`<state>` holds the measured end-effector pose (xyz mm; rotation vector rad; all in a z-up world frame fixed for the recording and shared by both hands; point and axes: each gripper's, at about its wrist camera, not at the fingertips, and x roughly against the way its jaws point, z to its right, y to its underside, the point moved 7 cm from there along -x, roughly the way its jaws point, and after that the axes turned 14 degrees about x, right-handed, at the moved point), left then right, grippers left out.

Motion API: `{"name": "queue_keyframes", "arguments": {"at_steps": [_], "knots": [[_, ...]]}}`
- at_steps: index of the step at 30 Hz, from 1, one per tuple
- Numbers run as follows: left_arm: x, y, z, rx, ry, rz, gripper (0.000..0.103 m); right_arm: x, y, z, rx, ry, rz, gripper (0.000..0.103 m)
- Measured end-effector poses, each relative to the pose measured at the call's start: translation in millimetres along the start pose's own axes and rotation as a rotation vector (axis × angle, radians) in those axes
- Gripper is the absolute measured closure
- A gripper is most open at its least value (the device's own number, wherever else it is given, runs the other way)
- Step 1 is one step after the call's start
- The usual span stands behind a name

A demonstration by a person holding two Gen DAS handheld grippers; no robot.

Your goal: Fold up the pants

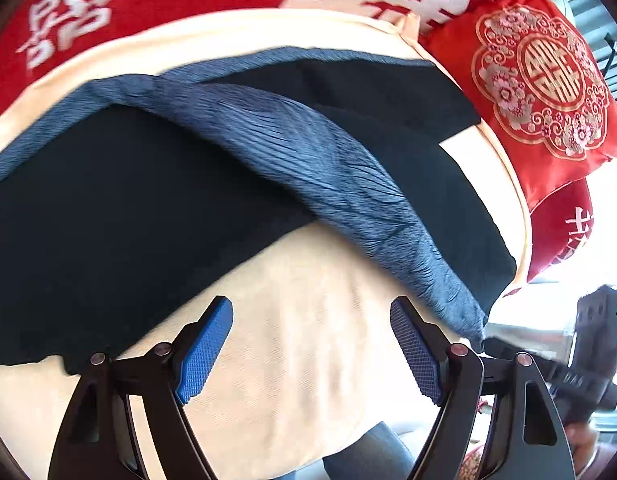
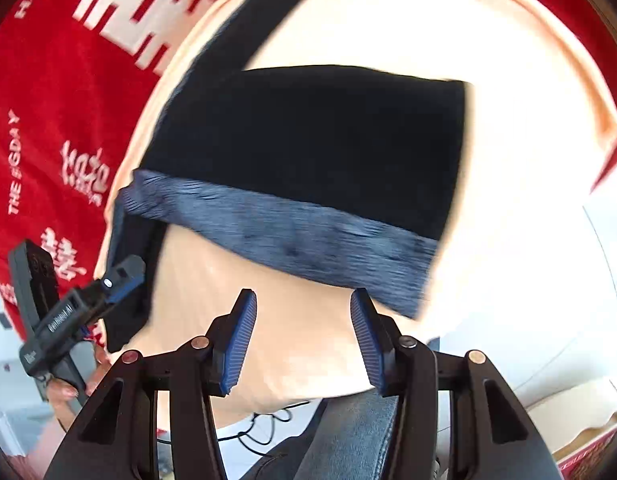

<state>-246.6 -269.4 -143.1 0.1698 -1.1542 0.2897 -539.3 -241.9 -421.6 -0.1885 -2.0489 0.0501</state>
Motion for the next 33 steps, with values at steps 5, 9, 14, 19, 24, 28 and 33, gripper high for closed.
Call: {"name": "queue_keyframes", "arguments": {"at_steps": [5,9,14,19,24,28,33], "knots": [[-47,9,33,0.017,0.021,-0.06,0.021,-8,6,28,-0.043,-0.063,-0.005,0.05],[-56,8,40,0.027,0.033,-0.056,0.019,-17,0,35,-0.033,-0.172,-0.016,0.05],[-73,10,61,0.087,0.114,-0.105,0.019,-23,-7,29,-0.049,-0.321,-0.043,0.059],[-74,13,62,0.125,0.146,-0.11,0.062,-12,-23,14,-0.017,-0.393,-0.088,0.093],[-68,8,74,0.147,0.181,-0.119,0.075,26,-75,-13,0.05,-0.458,-0.034,0.098],[-57,-13,86,0.145,0.205,-0.066,0.075,44,-137,-37,0.127,-0.5,0.001,0.098],[-59,-53,92,0.158,0.23,-0.006,0.075,53,-216,-58,0.171,-0.562,0.034,0.099]]}}
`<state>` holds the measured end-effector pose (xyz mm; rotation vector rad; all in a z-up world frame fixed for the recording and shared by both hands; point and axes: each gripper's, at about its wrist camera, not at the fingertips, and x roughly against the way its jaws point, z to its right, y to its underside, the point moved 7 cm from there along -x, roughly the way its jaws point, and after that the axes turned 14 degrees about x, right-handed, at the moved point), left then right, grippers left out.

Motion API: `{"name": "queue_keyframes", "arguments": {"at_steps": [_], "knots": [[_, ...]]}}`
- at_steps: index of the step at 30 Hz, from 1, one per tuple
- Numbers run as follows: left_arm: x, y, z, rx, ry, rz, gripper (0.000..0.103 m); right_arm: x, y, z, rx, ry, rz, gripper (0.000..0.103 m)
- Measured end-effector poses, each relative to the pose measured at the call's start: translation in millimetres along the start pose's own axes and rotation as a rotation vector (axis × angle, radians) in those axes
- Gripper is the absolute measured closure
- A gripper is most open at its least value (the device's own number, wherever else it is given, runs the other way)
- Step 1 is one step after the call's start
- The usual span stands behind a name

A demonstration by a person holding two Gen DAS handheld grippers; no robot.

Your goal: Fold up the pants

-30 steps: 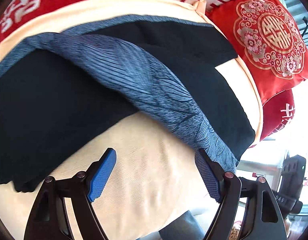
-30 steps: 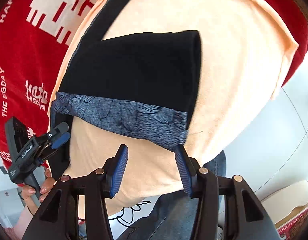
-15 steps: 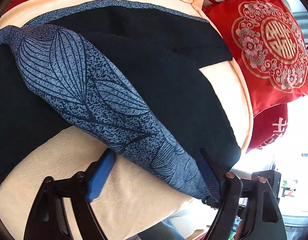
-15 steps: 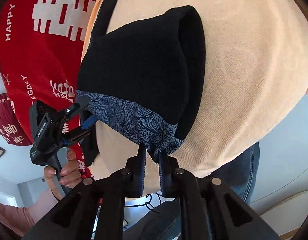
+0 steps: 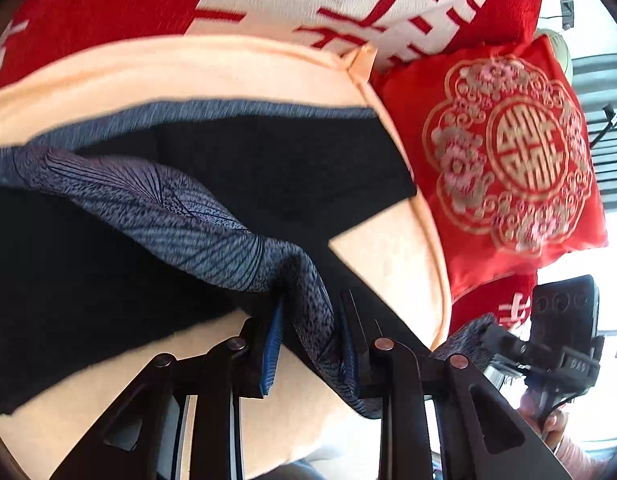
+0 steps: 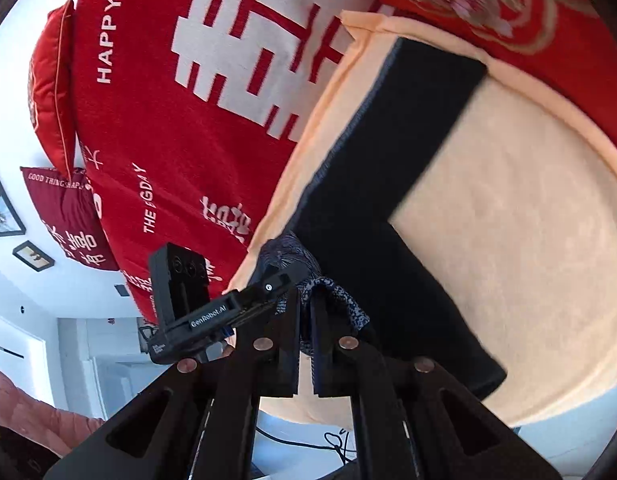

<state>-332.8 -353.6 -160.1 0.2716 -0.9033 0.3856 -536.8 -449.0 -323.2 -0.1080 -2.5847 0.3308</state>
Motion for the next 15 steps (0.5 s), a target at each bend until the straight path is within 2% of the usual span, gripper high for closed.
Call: {"name": "queue_keyframes", "arguments": {"at_steps": [5,8,12,13,14,15], "knots": [[-1,-47,19,-0.007,0.015,0.068,0.075,-10,-81,2,0.086,0.017,-0.006,0.099],[-5,-82,24,-0.012,-0.009,0.12,0.075,-19,-128,13,0.139,0.093,-0.025,0.099],[-3,-123,23,-0.022,-0.099,0.212,0.075,-37,-177,40,0.22,0.268,-0.08,0.099],[-1,-130,20,-0.018,-0.132,0.229,0.072,-44,-184,50,0.224,0.318,-0.106,0.099],[-1,-133,16,-0.016,-0.161,0.238,0.059,-49,-187,57,0.23,0.354,-0.122,0.094],[1,-135,11,-0.014,-0.201,0.257,0.049,-53,-189,64,0.245,0.415,-0.14,0.094]]}}
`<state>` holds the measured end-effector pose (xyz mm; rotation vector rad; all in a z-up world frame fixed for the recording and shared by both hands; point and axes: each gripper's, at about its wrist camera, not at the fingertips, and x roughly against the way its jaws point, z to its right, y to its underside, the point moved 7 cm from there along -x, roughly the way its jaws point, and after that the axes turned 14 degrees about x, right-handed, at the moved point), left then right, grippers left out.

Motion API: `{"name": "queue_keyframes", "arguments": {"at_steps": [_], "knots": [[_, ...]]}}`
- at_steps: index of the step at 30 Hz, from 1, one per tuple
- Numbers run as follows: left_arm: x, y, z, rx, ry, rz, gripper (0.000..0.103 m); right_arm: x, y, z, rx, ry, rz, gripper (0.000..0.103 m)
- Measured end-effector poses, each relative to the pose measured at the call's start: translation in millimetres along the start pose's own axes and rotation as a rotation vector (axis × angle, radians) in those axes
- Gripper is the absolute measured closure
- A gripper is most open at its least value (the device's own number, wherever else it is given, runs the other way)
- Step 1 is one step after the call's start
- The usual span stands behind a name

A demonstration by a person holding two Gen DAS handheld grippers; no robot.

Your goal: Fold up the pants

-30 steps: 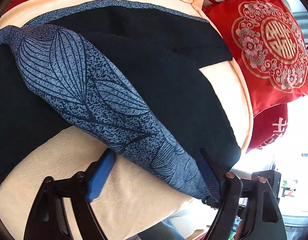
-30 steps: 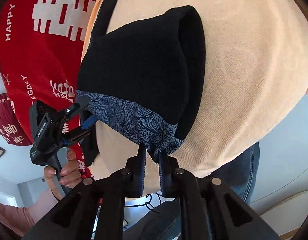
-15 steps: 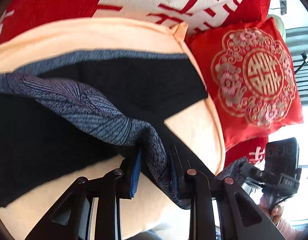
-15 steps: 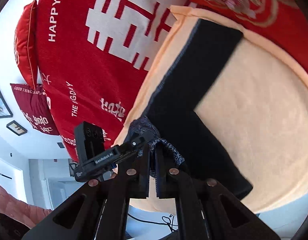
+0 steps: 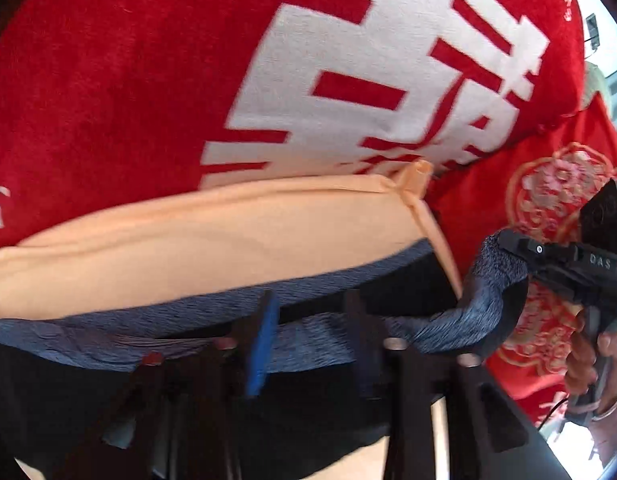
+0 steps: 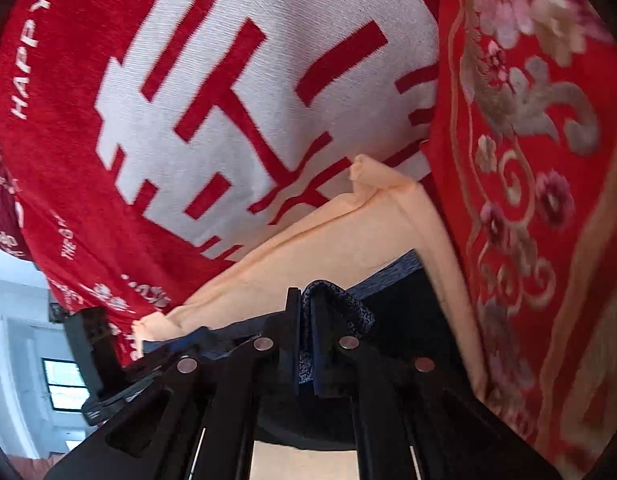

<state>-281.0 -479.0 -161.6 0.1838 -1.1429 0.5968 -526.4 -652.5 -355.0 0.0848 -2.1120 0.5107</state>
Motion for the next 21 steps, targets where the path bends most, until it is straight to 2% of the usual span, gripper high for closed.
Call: {"name": "queue_keyframes", "arguments": {"at_steps": [1,2,3,4,5,8,10,12,14,15,17,19,21], "knots": [[3,-1,-6,0.0,-0.037,0.024,0.035,-6,-1,5,0.038,0.096,-0.029,0.093],[5,0,-11,-0.004,-0.061,0.037,0.034,-8,0,6,0.068,0.155,-0.04,0.073],[8,4,-16,-0.016,-0.09,0.038,0.034,-6,0,4,0.104,0.206,-0.033,0.058],[9,8,-24,-0.026,-0.122,0.037,0.034,-1,1,-3,0.127,0.202,-0.005,0.043],[12,13,-31,-0.031,-0.16,0.042,0.034,8,6,-13,0.143,0.197,0.024,0.041],[12,32,-57,-0.05,-0.271,0.046,0.029,25,38,-30,0.14,0.168,0.056,0.041],[3,45,-73,-0.053,-0.336,0.017,0.029,20,81,-21,0.076,0.219,-0.02,0.041],[-8,55,-90,-0.012,-0.361,-0.021,0.029,10,115,-2,-0.016,0.265,-0.089,0.041],[-18,59,-102,0.015,-0.383,-0.035,0.029,-7,140,26,-0.157,0.255,-0.141,0.045],[-22,60,-106,0.024,-0.386,-0.035,0.029,-15,144,39,-0.221,0.238,-0.124,0.049],[-28,58,-109,0.037,-0.386,-0.029,0.027,-20,131,42,-0.185,0.248,-0.092,0.09],[-29,54,-108,0.022,-0.404,-0.021,0.025,-11,108,28,-0.054,0.269,-0.029,0.093],[-29,48,-108,0.014,-0.412,-0.02,0.025,-11,101,28,-0.005,0.304,-0.062,0.093]]}}
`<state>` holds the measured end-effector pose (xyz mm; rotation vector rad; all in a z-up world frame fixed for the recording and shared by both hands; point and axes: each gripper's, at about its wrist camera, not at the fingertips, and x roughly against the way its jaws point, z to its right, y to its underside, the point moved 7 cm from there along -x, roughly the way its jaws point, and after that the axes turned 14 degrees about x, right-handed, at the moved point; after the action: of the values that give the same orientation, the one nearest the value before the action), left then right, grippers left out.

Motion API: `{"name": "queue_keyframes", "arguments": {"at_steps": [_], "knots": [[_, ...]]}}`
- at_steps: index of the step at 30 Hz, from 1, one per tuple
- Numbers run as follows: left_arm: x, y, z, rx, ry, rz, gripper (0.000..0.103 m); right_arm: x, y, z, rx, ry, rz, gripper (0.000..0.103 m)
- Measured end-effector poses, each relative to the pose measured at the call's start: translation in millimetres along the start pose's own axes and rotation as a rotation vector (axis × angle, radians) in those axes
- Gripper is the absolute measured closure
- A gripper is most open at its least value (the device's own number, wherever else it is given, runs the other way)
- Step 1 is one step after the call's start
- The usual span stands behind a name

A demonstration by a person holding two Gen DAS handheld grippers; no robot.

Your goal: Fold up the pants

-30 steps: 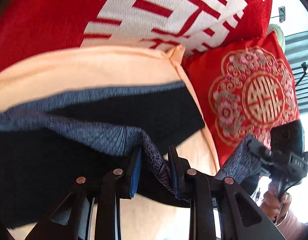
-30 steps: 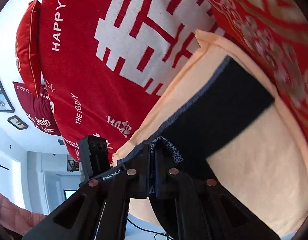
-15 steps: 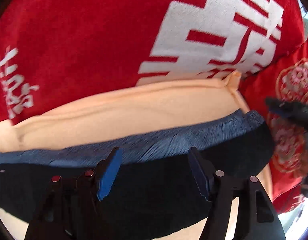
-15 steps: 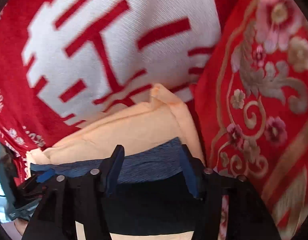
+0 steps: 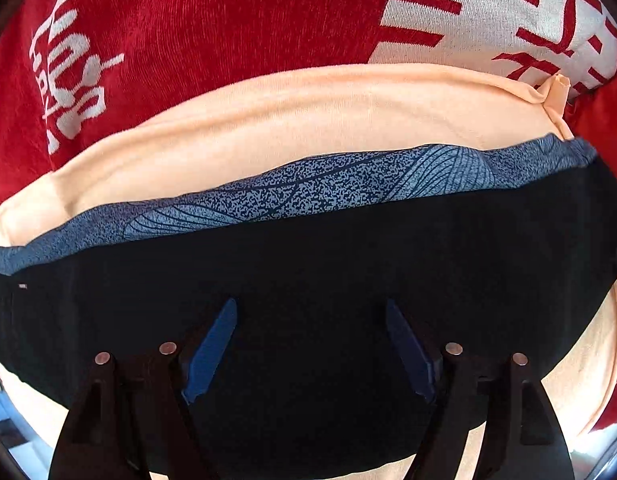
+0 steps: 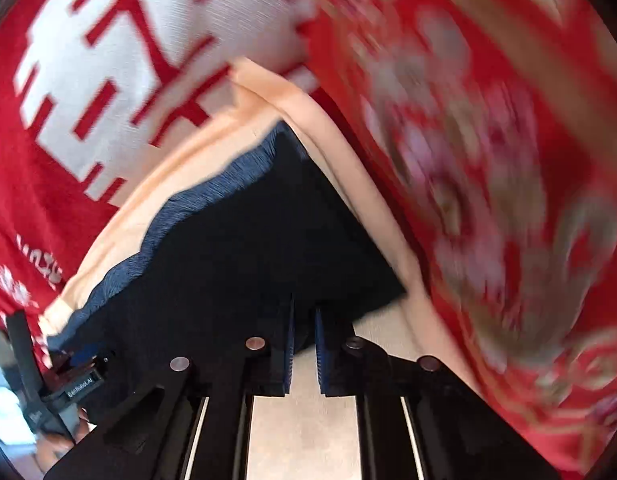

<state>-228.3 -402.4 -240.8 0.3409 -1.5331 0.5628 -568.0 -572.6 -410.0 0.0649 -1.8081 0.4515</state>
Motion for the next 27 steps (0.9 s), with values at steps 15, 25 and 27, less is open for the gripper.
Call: {"name": "queue_keyframes", "arguments": {"at_steps": [15,25,27], "knots": [[-13,-35,9,0.031,-0.017,0.051,0.021,-3,32,18,-0.278,-0.158,0.117,0.044],[-15,-38,-5,-0.01,-0.024,0.037,0.014,24,-2,2,-0.15,-0.046,0.136,0.089],[-16,-35,-11,0.007,-0.025,0.043,0.012,3,11,14,-0.18,-0.02,0.03,0.083]]}}
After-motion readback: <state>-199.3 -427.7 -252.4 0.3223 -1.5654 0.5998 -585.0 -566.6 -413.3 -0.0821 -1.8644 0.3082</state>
